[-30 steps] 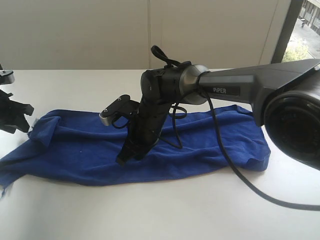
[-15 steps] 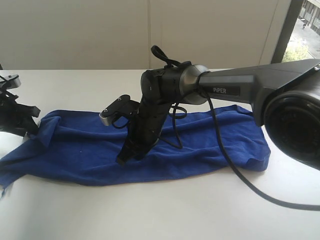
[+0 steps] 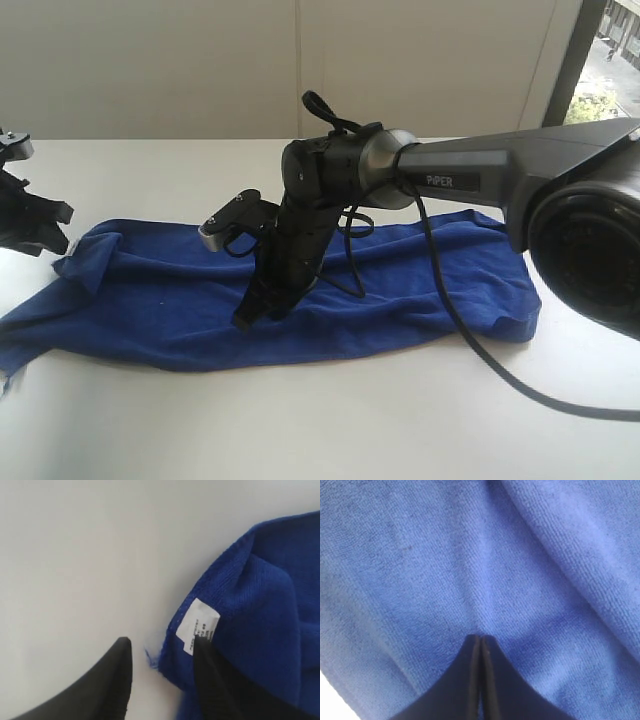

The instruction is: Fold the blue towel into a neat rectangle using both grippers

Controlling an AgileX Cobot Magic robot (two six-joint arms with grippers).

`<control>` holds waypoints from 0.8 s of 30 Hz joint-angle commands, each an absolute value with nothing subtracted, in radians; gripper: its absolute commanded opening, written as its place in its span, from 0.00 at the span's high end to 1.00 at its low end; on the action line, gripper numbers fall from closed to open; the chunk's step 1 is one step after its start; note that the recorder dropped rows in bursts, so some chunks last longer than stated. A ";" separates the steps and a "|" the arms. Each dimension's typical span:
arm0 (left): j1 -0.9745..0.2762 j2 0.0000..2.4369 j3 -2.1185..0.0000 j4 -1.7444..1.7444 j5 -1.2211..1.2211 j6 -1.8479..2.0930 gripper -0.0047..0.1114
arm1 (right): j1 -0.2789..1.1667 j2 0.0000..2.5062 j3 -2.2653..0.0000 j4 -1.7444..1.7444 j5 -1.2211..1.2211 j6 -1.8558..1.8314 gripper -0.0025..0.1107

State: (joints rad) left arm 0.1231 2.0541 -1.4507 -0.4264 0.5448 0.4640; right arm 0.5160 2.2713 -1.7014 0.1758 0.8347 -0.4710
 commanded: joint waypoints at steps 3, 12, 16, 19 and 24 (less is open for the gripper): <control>0.127 2.077 -1.456 -0.514 0.575 0.484 0.57 | 0.508 2.295 -1.688 0.121 0.866 -0.467 0.98; 0.127 2.087 -1.456 -0.620 0.596 0.581 0.57 | 0.508 2.295 -1.688 0.122 0.864 -0.467 0.98; 0.127 2.084 -1.456 -0.598 0.566 0.603 0.57 | 0.508 2.295 -1.688 0.122 0.865 -0.467 0.98; 0.127 2.088 -1.456 -0.598 0.565 0.603 0.57 | 0.508 2.295 -1.688 0.122 0.864 -0.467 0.98; 0.127 2.118 -1.456 -0.621 0.572 0.603 0.59 | 0.508 2.295 -1.688 0.122 0.864 -0.467 0.98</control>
State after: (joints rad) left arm 0.1245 2.1020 -1.4507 -0.5981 0.5510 0.5983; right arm 0.5160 2.2713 -1.7014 0.1758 0.8347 -0.4703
